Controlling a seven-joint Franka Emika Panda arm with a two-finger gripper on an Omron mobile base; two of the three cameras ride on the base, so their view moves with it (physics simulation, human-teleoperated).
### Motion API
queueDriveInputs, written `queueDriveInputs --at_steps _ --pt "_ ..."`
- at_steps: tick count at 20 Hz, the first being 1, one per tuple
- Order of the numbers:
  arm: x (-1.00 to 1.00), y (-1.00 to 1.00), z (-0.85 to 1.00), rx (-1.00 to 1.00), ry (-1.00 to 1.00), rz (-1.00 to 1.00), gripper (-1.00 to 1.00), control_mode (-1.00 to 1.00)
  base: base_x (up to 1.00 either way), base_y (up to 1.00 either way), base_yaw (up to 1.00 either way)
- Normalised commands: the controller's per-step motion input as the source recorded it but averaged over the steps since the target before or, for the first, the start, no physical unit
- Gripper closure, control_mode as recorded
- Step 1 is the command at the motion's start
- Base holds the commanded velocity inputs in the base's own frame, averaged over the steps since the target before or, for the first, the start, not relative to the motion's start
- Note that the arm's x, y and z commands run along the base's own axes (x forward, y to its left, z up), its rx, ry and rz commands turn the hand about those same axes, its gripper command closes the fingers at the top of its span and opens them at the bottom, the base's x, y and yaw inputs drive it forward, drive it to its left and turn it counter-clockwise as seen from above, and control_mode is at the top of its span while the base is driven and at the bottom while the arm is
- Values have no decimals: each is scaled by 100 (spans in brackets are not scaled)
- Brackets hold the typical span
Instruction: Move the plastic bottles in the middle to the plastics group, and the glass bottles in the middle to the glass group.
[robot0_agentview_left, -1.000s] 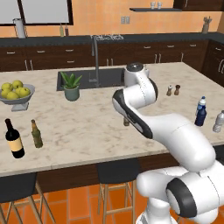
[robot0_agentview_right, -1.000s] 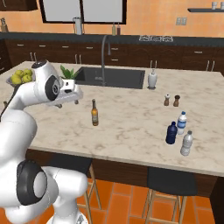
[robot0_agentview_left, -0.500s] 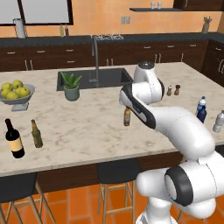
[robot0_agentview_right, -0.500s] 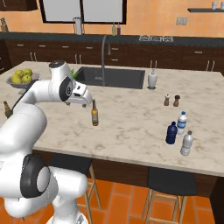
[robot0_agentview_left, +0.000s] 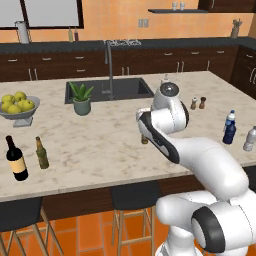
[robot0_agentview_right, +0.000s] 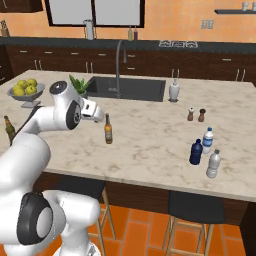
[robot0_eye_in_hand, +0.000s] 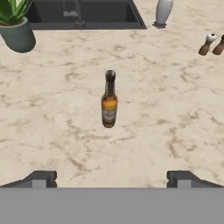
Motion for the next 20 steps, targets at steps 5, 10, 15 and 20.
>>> queueDriveInputs --at_steps 5,10,15,20 --pt "22 -12 0 0 -1 3 -100 -100 0 0 0" --pt "34 -21 -11 3 0 10 -100 -100 0 0 0" --pt "39 -6 -23 2 0 10 -100 -100 0 0 0" --pt "38 0 -22 0 0 7 -100 -100 0 0 0"
